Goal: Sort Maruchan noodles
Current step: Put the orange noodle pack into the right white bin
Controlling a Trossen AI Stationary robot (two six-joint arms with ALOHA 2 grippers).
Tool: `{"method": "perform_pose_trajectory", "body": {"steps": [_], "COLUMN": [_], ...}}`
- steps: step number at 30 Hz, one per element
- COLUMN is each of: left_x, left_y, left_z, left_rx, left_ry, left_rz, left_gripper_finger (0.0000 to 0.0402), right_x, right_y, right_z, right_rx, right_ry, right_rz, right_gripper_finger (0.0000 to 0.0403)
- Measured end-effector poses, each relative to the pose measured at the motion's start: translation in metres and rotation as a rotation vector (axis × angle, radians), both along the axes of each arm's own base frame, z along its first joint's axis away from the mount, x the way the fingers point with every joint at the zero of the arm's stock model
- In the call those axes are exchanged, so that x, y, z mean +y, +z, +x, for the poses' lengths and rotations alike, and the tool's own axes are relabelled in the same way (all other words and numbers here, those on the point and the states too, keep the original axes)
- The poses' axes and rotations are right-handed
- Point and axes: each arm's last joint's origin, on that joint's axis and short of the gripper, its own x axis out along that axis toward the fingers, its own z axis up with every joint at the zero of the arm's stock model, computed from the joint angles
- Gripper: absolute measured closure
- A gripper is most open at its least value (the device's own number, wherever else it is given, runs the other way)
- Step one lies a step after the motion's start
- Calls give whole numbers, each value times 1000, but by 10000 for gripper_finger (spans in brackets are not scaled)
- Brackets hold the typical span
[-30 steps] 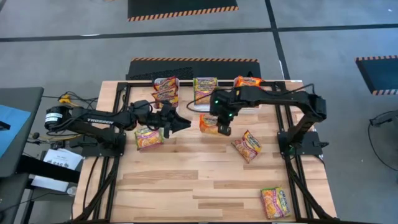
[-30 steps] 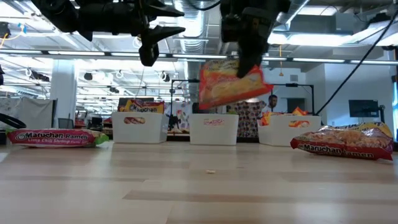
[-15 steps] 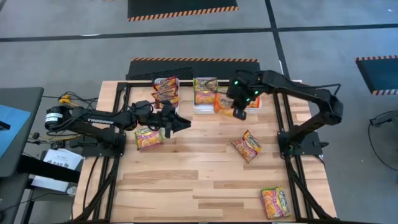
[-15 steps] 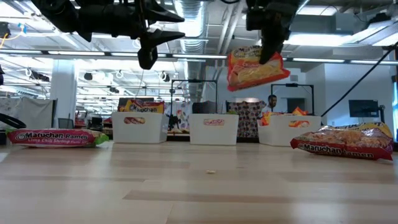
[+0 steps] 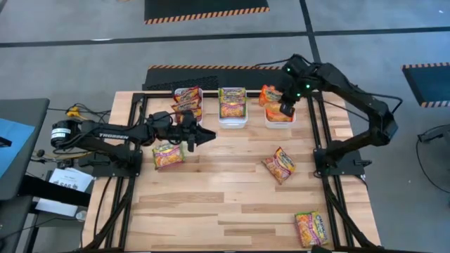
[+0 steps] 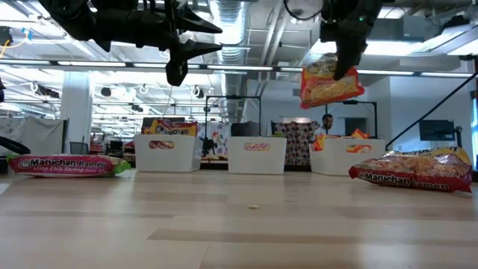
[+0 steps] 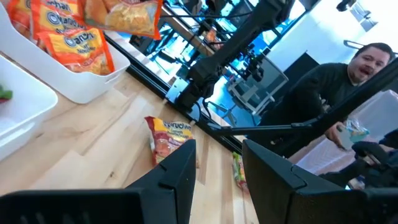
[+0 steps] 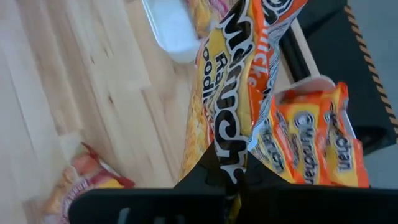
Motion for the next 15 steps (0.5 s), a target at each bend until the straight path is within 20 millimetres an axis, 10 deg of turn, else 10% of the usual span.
{"method": "perform_pose_trajectory", "body": {"steps": [15], "left_x": [9], "left_y": [0], "left_z": [-2], "left_rx": [0], "left_ry": [54], "left_rz": [0], "left_gripper_finger": [285], "right_x": [-31], "right_y": [-46], "right_z": [-24], "right_rx": [132], "right_ry": [-8], "right_rz": [62], "right_gripper_finger": [394]}}
